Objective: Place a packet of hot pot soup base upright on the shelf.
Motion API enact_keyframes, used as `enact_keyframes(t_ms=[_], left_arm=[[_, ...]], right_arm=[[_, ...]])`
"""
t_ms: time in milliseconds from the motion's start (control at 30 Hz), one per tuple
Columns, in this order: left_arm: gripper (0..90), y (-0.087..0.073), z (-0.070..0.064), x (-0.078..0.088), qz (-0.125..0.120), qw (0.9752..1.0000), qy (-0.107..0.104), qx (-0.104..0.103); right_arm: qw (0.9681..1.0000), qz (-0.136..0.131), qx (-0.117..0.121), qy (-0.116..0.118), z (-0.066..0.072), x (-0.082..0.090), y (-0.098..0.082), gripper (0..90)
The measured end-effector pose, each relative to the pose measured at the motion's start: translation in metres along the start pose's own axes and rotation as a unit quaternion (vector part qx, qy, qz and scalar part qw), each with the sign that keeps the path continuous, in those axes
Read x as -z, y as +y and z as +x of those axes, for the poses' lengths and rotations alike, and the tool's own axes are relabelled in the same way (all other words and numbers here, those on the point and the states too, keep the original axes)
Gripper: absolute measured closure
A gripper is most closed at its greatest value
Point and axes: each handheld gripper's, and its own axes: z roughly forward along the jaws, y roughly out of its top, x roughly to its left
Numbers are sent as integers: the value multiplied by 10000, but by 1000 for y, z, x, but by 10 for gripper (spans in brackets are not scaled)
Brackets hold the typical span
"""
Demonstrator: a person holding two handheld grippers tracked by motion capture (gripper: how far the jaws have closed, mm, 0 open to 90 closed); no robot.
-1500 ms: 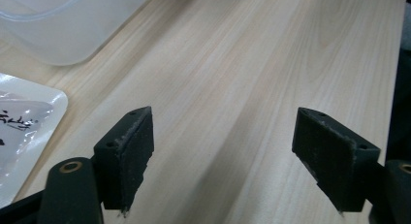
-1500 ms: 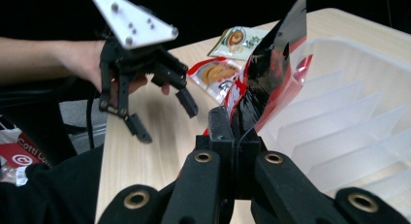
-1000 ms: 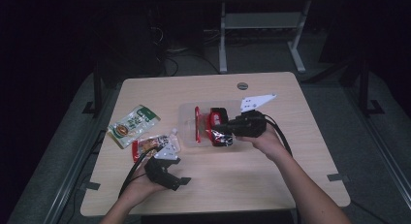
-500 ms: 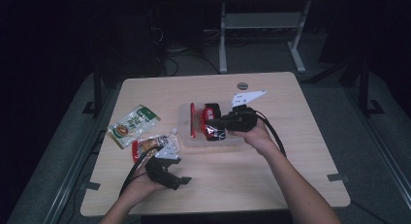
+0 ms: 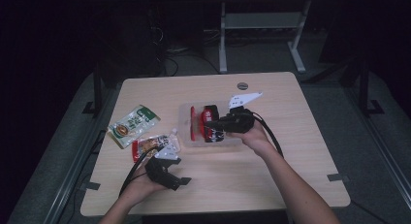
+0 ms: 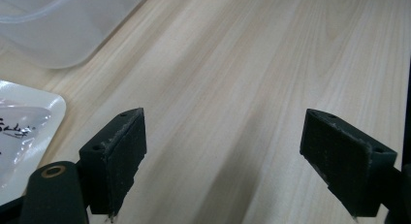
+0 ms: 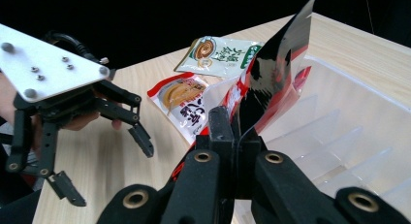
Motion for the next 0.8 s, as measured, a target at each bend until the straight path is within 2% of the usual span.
enact_keyframes(t_ms=[67, 200, 333, 367, 500, 667, 700, 800], left_arm=[[163, -2, 0, 2, 33, 10000, 41, -63], [163, -8, -3, 5, -33, 9999, 69, 76], [163, -12, -3, 9, -37, 9999, 132, 58], [163, -14, -5, 9, -50, 9998, 124, 127], [163, -18, -6, 13, -17, 9998, 173, 134], [163, -24, -9, 18, -49, 9994, 247, 256], [163, -26, -9, 19, -28, 9994, 253, 224], [163, -29, -10, 22, -38, 9991, 285, 323]], right_arm=[[10000, 22, 28, 7, -1, -3, 0, 900], [9999, 73, 53, 47, -3, -11, 0, 900], [9998, 159, 35, 79, -6, -17, 1, 899], [9998, 160, 75, 85, -7, -19, 2, 899], [9996, 253, 125, 67, -9, -26, 4, 899], [9994, 319, 157, 27, -13, -33, 5, 899], [9993, 332, 145, 33, -14, -35, 5, 899], [9992, 388, 110, 20, -19, -42, 3, 898]])
